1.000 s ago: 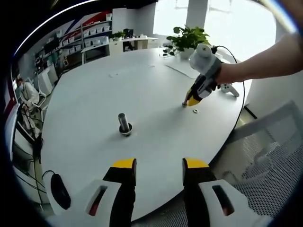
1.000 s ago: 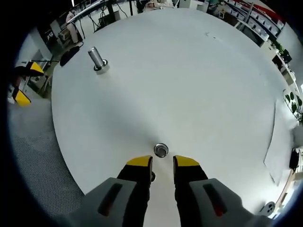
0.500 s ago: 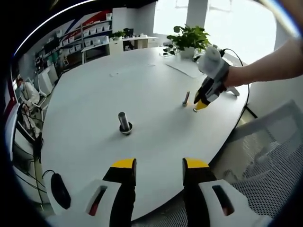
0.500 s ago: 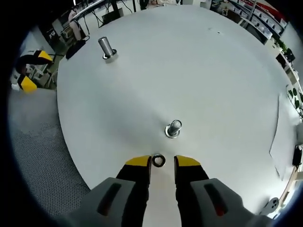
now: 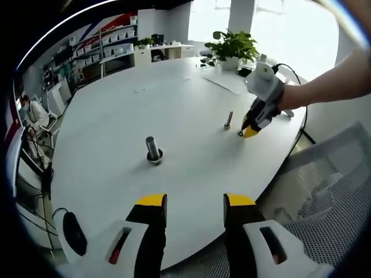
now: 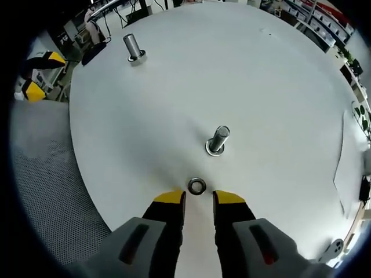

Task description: Place the washer onto the threaded stud by aligning its center hole with the stud, sliding it down to the base, and recovering from edge contact or off-axis alignment until the washer reaches the visible bottom stop.

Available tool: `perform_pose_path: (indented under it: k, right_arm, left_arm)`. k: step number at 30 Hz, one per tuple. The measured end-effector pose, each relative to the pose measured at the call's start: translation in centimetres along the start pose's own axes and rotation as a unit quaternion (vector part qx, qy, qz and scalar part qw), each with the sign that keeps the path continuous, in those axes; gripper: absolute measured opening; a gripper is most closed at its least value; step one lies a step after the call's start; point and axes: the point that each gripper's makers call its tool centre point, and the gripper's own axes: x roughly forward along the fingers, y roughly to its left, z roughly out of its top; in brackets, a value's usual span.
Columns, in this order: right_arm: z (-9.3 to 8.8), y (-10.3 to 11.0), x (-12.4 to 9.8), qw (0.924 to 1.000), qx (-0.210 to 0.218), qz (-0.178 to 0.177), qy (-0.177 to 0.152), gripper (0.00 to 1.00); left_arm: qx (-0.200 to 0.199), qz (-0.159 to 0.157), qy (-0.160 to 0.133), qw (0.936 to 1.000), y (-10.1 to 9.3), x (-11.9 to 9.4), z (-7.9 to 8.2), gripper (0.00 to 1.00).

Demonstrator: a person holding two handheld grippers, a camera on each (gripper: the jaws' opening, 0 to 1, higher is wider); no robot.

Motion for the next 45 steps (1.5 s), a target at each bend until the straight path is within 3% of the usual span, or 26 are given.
perform_pose_path:
  k: [4, 22, 36, 45]
  right_arm:
    - [0.0, 0.1, 0.1, 0.9997, -0.022, -0.008, -0.003, 0.20]
    - [0.5, 0.2, 0.2, 0.9989, -0.031, 0.000, -0.035, 0.21]
    - [0.9, 0.3, 0.3, 0.9982, -0.052, 0.001, -0.029, 0.15]
    - [1.0, 0.5, 0.5, 0.9944, -0.101, -0.013, 0.028, 0.15]
  left_arm:
    - [0.002, -0.002, 0.001, 1.0000, -0.1, 0.0, 0.0, 0.37]
    - [0.004, 0.003, -0.001, 1.0000, 0.0, 0.0, 0.1, 0.37]
    - [0.007, 0.003, 0.003, 1.0000, 0.0, 0.0, -0.1, 0.37]
    - [0.007, 0.003, 0.001, 1.0000, 0.0, 0.0, 0.0, 0.37]
